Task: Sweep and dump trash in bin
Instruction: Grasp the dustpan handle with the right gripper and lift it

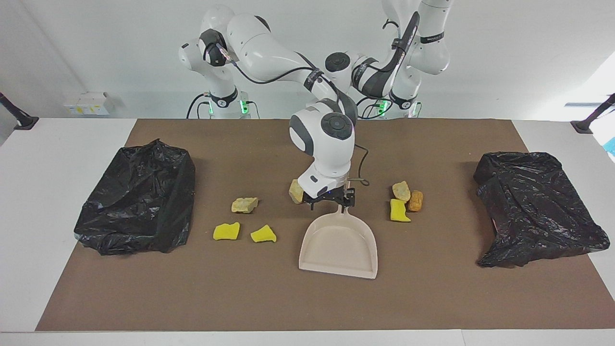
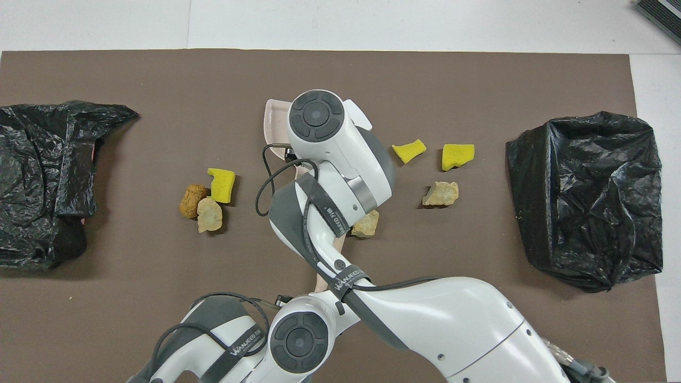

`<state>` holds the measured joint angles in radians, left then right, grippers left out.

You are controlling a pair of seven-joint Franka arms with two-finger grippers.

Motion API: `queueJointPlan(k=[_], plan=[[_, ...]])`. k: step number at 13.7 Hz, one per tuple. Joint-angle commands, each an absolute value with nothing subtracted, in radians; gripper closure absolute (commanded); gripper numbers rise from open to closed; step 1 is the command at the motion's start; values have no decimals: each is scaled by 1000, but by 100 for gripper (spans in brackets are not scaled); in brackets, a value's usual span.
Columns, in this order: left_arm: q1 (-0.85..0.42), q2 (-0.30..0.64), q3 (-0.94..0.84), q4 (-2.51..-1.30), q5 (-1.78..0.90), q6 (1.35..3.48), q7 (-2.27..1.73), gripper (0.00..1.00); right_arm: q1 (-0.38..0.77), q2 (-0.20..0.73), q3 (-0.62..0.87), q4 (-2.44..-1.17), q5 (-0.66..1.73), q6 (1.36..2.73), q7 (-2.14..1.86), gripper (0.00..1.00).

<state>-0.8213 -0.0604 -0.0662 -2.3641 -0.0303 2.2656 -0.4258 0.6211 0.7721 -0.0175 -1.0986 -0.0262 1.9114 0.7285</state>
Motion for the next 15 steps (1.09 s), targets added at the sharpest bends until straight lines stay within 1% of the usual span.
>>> queueJointPlan(k=[1, 2, 3, 4, 5, 6, 7, 8, 9, 13, 15], plan=[[-828, -61, -48, -2370, -3, 2260, -422, 100, 653, 839, -23, -1031, -41, 1933, 746, 23], [-825, -61, -48, -2370, -2, 2246, -422, 100, 653, 850, -21, -1019, -41, 1940, 742, 25], [-824, -63, -46, -2372, -2, 2234, -422, 100, 653, 851, -20, -1017, -41, 1942, 741, 31], [-822, -63, -45, -2372, -2, 2221, -423, 100, 653, 851, -18, -1017, -41, 1941, 741, 31], [-818, -63, -44, -2372, -2, 2220, -423, 100, 653, 850, -17, -1017, -41, 1939, 741, 36], [-812, -63, -44, -2370, 2, 2220, -423, 100, 657, 850, -18, -1017, -41, 1928, 741, 48], [-813, -63, -44, -2370, 6, 2218, -423, 100, 658, 850, -17, -1017, -41, 1931, 741, 70], [-811, -63, -44, -2372, 6, 2217, -423, 100, 658, 850, -17, -1017, -41, 1933, 741, 95], [-811, -63, -44, -2372, 6, 2214, -423, 100, 658, 847, -15, -1019, -41, 1933, 742, 100], [-811, -63, -44, -2370, 8, 2203, -423, 100, 643, 830, -18, -1022, -41, 1930, 666, 100], [-810, -63, -44, -2372, 8, 2200, -423, 100, 635, 798, -25, -1023, -40, 1931, 565, 100]])
